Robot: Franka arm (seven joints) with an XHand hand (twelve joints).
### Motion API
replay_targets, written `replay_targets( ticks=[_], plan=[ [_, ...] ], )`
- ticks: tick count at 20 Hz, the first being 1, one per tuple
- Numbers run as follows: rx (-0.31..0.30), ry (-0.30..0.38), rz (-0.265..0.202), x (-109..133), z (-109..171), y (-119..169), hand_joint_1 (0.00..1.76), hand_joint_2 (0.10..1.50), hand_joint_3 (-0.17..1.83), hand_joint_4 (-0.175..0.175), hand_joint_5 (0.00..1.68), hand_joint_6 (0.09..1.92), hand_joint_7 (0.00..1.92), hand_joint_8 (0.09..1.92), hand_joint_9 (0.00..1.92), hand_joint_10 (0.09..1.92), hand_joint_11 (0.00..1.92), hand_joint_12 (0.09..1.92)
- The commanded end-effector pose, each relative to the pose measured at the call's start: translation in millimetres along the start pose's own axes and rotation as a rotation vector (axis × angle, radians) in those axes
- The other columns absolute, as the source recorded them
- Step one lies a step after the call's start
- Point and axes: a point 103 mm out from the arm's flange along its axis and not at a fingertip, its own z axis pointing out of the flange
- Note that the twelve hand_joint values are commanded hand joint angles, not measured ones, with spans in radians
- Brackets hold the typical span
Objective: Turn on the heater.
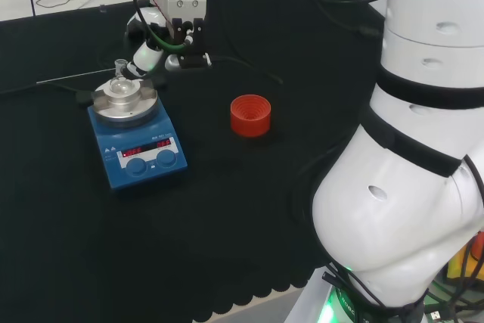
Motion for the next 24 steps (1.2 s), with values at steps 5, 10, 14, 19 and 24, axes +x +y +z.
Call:
replay_targets(
  ticks=[5,10,14,19,24],
  plan=[
    [-0.037,-0.026,0.043,6.2,-1.8,-50.5,0.88,0.57,0.57,-0.027,0.46,0.68,0.32,0.75,0.60,0.67,0.44,1.32],
    [-0.016,-0.042,0.072,5.8,7.9,-80.5,0.93,0.59,0.60,-0.032,0.52,0.71,0.48,0.76,0.72,0.66,0.46,1.31],
    [0.049,-0.069,0.088,7.3,24.4,-98.2,1.01,0.60,0.69,-0.048,0.60,0.74,0.83,0.82,1.02,0.62,0.59,1.27],
    [0.101,-0.084,0.087,7.8,41.4,-115.2,1.06,0.61,0.73,-0.052,0.46,0.69,0.95,0.88,1.17,0.65,0.73,1.20],
    [0.185,-0.102,0.082,6.8,56.7,-128.5,1.08,0.63,0.74,-0.065,0.40,0.64,1.00,0.95,1.25,0.71,0.92,1.08]
  ],
)
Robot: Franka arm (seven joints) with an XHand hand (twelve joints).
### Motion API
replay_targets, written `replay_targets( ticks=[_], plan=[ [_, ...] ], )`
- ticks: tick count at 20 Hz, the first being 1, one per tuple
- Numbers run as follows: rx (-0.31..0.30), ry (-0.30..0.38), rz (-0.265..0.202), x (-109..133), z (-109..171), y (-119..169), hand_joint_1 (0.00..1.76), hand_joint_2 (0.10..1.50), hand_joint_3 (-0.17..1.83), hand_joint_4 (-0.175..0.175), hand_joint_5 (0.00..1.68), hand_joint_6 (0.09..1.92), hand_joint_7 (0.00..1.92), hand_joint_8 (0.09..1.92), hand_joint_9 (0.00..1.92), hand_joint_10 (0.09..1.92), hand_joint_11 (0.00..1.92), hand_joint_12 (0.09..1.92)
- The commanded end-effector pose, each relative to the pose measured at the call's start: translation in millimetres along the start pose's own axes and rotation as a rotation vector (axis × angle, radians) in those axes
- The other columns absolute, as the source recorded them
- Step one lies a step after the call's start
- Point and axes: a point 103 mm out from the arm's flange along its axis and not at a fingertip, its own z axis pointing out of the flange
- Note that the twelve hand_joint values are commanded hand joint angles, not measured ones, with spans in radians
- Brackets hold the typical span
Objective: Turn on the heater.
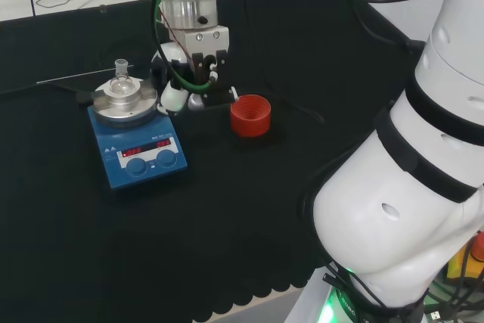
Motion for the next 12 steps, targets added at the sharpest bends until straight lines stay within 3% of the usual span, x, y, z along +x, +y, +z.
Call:
replay_targets(
  ticks=[1,6,9,12],
  plan=[
    [0.097,-0.034,-0.014,0.8,20.1,-16.6,1.09,0.64,0.74,-0.070,0.38,0.61,1.03,0.99,1.29,0.74,1.00,1.03],
    [0.180,-0.051,-0.021,4.3,37.0,-23.7,1.12,0.67,0.71,-0.075,0.28,0.39,1.17,1.24,1.45,0.93,1.36,0.81],
    [0.255,-0.082,-0.025,10.9,45.1,-24.0,1.15,0.69,0.71,-0.069,0.26,0.28,1.26,1.31,1.53,1.02,1.49,0.77],
    [0.304,-0.113,-0.035,20.1,52.0,-23.8,1.21,0.72,0.71,-0.059,0.24,0.18,1.29,1.39,1.55,1.14,1.49,0.88]
  ],
)
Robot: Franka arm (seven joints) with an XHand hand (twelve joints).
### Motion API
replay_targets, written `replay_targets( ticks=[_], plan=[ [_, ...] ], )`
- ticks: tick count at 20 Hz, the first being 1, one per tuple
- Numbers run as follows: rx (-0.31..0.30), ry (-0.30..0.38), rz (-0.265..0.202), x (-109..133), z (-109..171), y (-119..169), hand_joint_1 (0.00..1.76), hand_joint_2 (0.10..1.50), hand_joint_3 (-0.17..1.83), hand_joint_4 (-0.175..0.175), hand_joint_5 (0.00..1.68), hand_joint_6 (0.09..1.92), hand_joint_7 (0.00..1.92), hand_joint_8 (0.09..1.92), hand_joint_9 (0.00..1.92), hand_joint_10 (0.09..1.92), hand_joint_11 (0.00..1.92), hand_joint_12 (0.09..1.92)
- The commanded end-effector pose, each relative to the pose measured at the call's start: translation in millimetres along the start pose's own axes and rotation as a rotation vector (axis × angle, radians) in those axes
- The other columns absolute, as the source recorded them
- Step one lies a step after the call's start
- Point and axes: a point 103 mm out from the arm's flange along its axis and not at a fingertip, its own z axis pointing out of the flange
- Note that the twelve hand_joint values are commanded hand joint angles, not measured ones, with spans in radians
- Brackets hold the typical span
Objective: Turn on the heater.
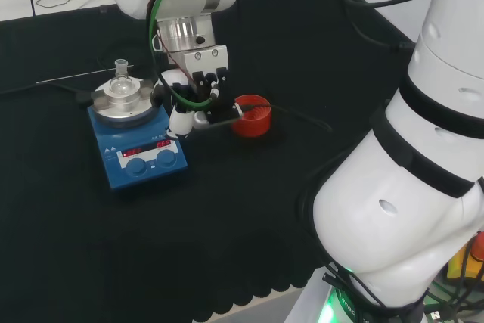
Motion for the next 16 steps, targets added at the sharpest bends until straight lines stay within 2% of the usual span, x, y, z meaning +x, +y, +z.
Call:
replay_targets(
  ticks=[1,6,10,16],
  plan=[
    [0.170,-0.092,-0.010,17.8,23.8,-0.3,1.23,0.73,0.72,-0.056,0.24,0.15,1.30,1.41,1.55,1.18,1.47,0.93],
    [0.238,-0.117,-0.039,38.5,35.0,1.0,1.33,0.72,0.81,-0.045,0.25,0.09,1.31,1.50,1.54,1.28,1.34,1.13],
    [0.278,-0.134,-0.058,51.8,42.0,1.4,1.35,0.71,0.86,-0.040,0.25,0.09,1.32,1.52,1.54,1.30,1.31,1.18],
    [0.306,-0.145,-0.071,59.4,43.7,1.7,1.36,0.69,0.90,-0.038,0.26,0.09,1.33,1.53,1.54,1.32,1.30,1.21]
  ],
)
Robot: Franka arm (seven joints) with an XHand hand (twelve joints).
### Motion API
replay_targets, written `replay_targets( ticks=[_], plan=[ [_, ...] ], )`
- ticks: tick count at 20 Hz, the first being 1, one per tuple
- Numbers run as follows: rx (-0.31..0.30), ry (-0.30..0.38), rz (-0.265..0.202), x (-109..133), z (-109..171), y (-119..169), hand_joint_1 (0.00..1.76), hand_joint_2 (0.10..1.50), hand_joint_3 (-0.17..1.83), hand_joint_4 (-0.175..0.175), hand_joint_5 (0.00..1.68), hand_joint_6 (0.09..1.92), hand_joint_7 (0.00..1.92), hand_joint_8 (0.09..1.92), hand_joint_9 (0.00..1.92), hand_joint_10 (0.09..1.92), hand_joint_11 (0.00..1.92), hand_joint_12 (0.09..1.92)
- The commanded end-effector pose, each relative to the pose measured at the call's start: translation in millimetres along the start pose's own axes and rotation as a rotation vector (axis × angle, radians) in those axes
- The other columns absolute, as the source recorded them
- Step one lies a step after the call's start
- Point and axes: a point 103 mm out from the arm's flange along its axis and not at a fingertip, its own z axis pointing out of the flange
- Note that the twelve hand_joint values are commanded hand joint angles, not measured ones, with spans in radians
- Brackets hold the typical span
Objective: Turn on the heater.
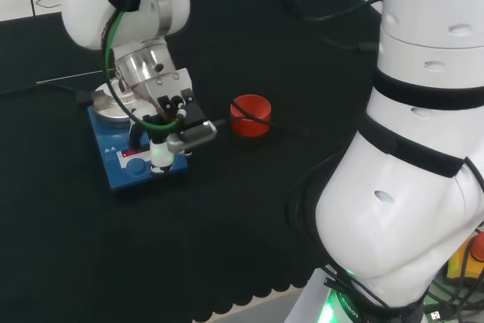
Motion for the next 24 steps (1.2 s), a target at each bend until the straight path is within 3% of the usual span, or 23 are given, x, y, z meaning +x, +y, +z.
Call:
replay_targets(
  ticks=[1,24],
  plan=[
    [0.046,-0.028,-0.006,9.2,1.5,-1.3,1.36,0.69,0.90,-0.037,0.26,0.09,1.33,1.53,1.54,1.32,1.30,1.21],
    [0.067,-0.029,0.001,-6.6,0.4,13.7,1.37,0.67,0.95,-0.036,0.29,0.09,1.34,1.55,1.55,1.33,1.30,1.23]
  ],
)
